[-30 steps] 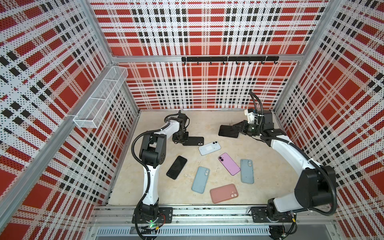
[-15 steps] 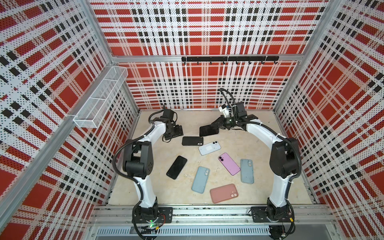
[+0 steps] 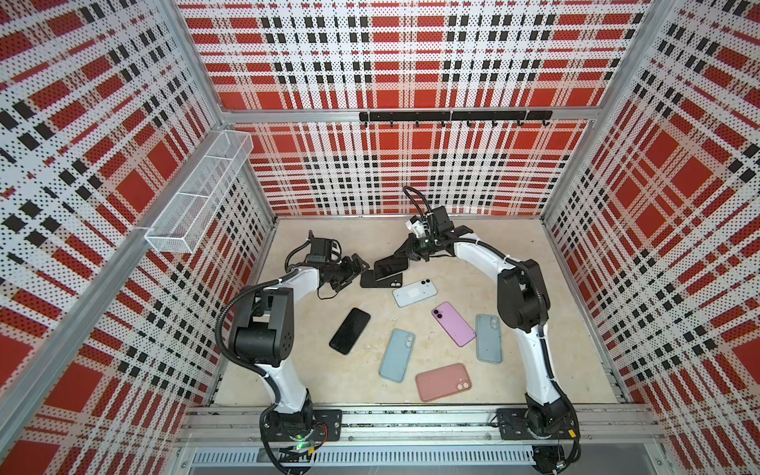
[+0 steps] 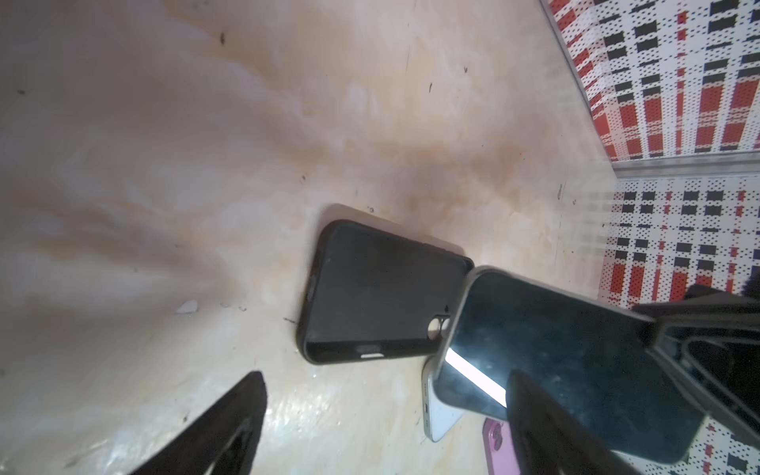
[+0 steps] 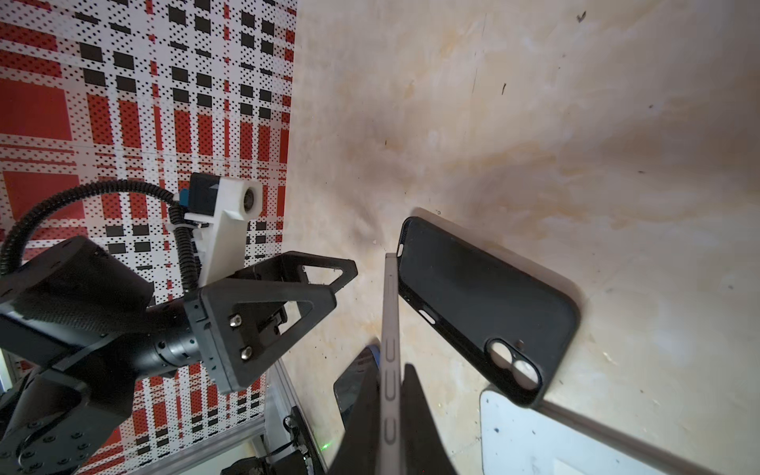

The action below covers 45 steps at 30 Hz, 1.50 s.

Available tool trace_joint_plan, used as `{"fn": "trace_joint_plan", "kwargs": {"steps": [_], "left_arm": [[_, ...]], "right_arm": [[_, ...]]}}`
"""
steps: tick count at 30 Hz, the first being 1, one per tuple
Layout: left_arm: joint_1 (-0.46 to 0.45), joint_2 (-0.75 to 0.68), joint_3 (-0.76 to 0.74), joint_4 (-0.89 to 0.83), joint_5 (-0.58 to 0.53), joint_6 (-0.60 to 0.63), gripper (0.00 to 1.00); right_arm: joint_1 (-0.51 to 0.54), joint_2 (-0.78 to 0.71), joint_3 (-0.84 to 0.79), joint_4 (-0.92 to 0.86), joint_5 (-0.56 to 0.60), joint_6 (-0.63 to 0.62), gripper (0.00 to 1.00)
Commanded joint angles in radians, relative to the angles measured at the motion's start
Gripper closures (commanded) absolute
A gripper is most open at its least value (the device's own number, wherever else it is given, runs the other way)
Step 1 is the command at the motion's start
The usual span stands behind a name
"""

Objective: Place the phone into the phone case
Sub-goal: 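Carry the black phone toward the case with the right gripper while left holds case, then lower the phone into the case with the right gripper while left steadies it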

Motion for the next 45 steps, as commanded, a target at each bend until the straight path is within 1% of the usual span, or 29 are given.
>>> {"fn": "trace_joint_plan", "kwargs": {"steps": [1,4,12,18,27,34,43,45], "left_arm": [[-0.005,0.001,-0.008,0.084,-0.008,-0.052,0.08],[-0.006,0.006,-0.027,0.095,-0.029,-0.066,0.08],[-0.013,0.046,-0.043,0.124,-0.029,-0.085,0.08],[-0.026,0.059,-0.055,0.138,-0.064,-0.1,0.08],[-0.041,0.086,-0.051,0.159,-0.061,-0.116,0.08],[-0.055,0.108,-0.046,0.174,-0.055,-0.132,0.09],[-0.065,0.12,-0.035,0.177,-0.057,-0.142,0.08],[-0.068,0.122,-0.034,0.179,-0.054,-0.142,0.08]], "right_arm": [[0.013,0.035,0.055,0.037,-0.024,0.049,1.0],[0.02,0.062,0.069,0.044,-0.018,0.065,1.0],[0.026,0.116,0.071,0.087,0.003,0.113,1.0],[0.026,0.161,0.077,0.084,0.032,0.104,1.0],[0.025,0.225,0.105,0.075,0.043,0.107,1.0],[0.035,0.244,0.106,0.057,0.101,0.078,1.0],[0.05,0.277,0.111,0.1,0.119,0.098,0.93],[0.051,0.285,0.117,0.102,0.122,0.098,0.88]]}}
